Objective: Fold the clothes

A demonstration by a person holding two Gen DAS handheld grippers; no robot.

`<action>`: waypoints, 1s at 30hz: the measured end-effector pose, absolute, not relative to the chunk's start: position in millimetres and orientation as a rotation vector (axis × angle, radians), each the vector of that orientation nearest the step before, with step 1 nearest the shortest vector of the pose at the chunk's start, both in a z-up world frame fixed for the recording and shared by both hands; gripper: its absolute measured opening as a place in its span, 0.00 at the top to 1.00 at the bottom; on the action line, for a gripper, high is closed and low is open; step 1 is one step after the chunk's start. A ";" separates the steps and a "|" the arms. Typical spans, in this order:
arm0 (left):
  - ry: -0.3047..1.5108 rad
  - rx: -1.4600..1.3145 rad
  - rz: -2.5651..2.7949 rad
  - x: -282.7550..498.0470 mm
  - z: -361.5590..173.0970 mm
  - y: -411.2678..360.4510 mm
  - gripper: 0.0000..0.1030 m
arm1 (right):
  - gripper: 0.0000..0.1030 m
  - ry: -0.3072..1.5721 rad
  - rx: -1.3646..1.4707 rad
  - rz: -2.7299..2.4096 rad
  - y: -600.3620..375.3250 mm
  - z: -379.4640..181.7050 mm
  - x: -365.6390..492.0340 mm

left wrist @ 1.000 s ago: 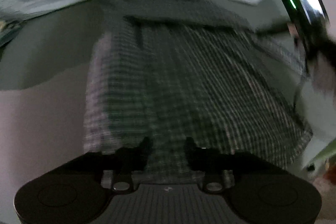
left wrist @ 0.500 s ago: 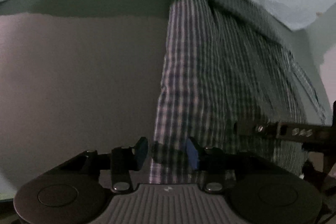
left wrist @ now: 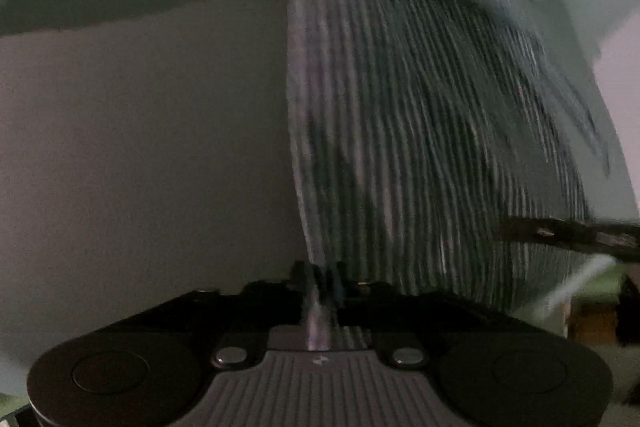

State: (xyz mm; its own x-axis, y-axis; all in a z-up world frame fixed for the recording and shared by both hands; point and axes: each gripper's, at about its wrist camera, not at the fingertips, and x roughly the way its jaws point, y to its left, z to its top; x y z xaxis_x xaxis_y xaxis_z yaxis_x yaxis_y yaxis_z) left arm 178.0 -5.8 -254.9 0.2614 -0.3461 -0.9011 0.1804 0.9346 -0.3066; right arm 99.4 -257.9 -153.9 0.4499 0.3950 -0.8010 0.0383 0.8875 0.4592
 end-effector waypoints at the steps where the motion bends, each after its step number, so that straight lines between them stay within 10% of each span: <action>1: 1.221 -0.182 -0.342 185.5 -247.7 -0.4 0.66 | 0.46 1.030 0.472 0.207 -271.2 -142.3 99.5; 11: 1.018 -0.138 -0.238 288.2 -222.9 -21.3 0.61 | 0.32 0.741 0.802 -0.134 -407.1 -134.9 144.2; 13: 0.997 -0.129 -0.247 305.2 -220.0 -24.9 0.61 | 0.70 0.706 0.811 -0.209 -423.5 -139.2 167.5; 15: 0.978 -0.111 -0.266 324.9 -218.7 -32.8 0.61 | 0.87 0.678 0.795 -0.294 -438.5 -143.1 192.9; 20: 0.967 0.009 -0.265 376.8 -217.2 -50.9 0.61 | 0.79 0.697 0.680 -0.377 -465.0 -155.7 248.2; 23: 0.977 0.024 -0.252 411.0 -219.1 -58.4 0.61 | 0.44 0.713 0.605 -0.415 -480.2 -163.5 280.7; 29: 0.979 0.118 -0.233 458.7 -233.3 -78.9 0.61 | 0.45 0.743 0.459 -0.474 -507.0 -177.3 342.7; 30: 0.980 0.120 -0.229 465.8 -236.1 -81.8 0.61 | 0.71 0.745 0.448 -0.448 -504.3 -175.8 346.5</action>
